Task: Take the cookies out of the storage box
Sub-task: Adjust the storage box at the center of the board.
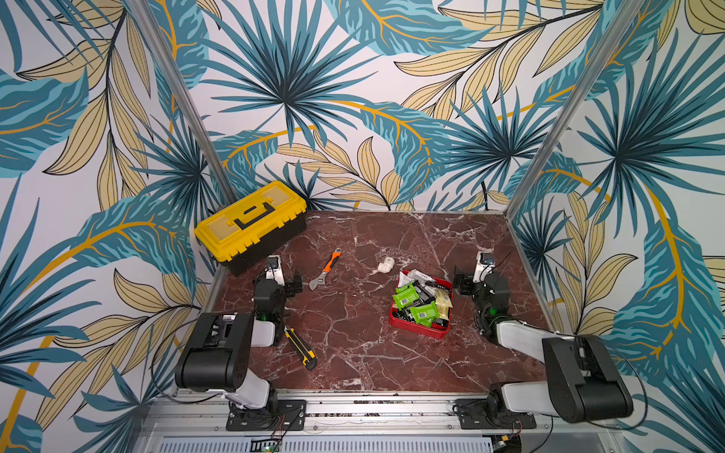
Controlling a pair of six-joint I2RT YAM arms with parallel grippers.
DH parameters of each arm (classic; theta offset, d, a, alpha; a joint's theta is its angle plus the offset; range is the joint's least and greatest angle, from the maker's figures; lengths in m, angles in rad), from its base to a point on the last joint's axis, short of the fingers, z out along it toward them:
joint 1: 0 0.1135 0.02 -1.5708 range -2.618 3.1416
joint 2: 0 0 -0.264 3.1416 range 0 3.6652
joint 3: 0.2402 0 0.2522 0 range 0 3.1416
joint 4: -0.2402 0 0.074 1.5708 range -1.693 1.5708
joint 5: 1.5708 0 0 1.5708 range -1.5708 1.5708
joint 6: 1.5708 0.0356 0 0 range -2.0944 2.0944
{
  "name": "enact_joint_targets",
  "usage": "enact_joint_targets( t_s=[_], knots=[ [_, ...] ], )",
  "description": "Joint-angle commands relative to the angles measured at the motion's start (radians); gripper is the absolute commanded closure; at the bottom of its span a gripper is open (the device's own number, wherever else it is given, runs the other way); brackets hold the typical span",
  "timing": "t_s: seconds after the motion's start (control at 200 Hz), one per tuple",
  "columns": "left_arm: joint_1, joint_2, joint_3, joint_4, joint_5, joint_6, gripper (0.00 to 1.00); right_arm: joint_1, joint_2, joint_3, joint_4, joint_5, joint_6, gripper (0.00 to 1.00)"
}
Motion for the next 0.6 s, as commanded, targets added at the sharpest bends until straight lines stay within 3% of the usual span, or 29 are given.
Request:
enact_joint_targets(
  t_s=[0.0, 0.14, 0.24, 0.351, 0.436, 0.591],
  knots=[
    [0.006, -0.145, 0.044, -0.176, -0.036, -0.023, 0.00, 0.000, -0.181, 0.023, -0.199, 0.050, 0.099, 0.00],
    [0.009, -0.271, 0.242, -0.665, -0.149, -0.241, 0.00, -0.001, -0.306, 0.203, -0.779, 0.217, 0.447, 0.01],
    [0.010, -0.306, 0.347, -0.911, -0.122, -0.321, 0.00, -0.005, -0.315, 0.255, -0.923, 0.077, 0.464, 0.00],
    [0.009, -0.355, 0.336, -0.940, 0.025, -0.376, 0.00, -0.005, -0.318, 0.294, -1.091, 0.008, 0.585, 0.02],
    [0.006, -0.383, 0.325, -0.964, 0.158, -0.485, 0.00, -0.004, -0.308, 0.324, -1.185, -0.086, 0.612, 0.07],
    [-0.113, -0.403, 0.337, -1.087, 0.197, -0.608, 0.01, -0.004, -0.279, 0.359, -1.339, -0.224, 0.648, 0.19]
  ],
)
